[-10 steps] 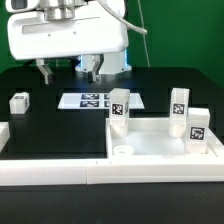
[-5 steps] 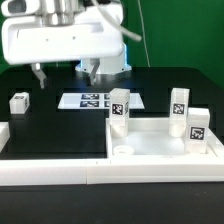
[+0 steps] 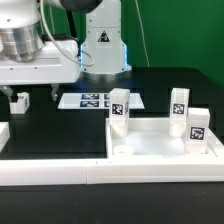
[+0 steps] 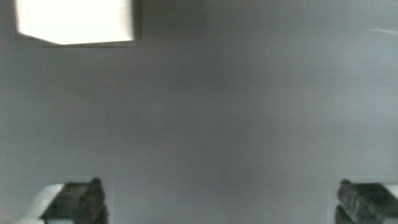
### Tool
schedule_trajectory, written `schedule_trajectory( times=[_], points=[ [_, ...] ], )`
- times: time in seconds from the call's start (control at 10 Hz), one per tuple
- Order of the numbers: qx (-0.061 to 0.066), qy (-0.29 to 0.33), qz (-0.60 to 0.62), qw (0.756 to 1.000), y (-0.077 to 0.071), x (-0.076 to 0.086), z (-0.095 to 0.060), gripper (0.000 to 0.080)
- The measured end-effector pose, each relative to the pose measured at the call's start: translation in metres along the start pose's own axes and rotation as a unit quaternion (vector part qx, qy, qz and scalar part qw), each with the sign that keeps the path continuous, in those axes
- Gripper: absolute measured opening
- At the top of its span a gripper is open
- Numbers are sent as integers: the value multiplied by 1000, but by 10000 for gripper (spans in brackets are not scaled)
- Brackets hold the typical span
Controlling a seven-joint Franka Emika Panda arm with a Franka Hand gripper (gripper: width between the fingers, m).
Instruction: Assemble square table
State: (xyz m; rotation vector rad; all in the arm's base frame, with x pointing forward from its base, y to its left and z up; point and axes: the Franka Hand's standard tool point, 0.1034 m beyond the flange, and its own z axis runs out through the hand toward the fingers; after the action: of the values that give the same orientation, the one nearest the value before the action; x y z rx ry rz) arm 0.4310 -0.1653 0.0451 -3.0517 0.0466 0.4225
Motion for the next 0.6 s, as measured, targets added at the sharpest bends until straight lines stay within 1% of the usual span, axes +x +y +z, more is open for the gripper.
schedule_trajectory(
  times=[0.1, 0.2, 0.3, 0.4, 0.5, 0.6],
  points=[
    [7, -29, 1, 1000, -2, -2, 3, 649],
    [12, -81, -1, 997, -3, -5, 4, 649],
    [8, -106, -20, 994, 12, -4, 10, 649],
    [7, -151, -25, 988, 30, -17, 15, 649],
    [4, -189, -23, 982, 45, -27, 14, 649],
    [-1, -211, -20, 977, 49, -33, 16, 649]
  ],
)
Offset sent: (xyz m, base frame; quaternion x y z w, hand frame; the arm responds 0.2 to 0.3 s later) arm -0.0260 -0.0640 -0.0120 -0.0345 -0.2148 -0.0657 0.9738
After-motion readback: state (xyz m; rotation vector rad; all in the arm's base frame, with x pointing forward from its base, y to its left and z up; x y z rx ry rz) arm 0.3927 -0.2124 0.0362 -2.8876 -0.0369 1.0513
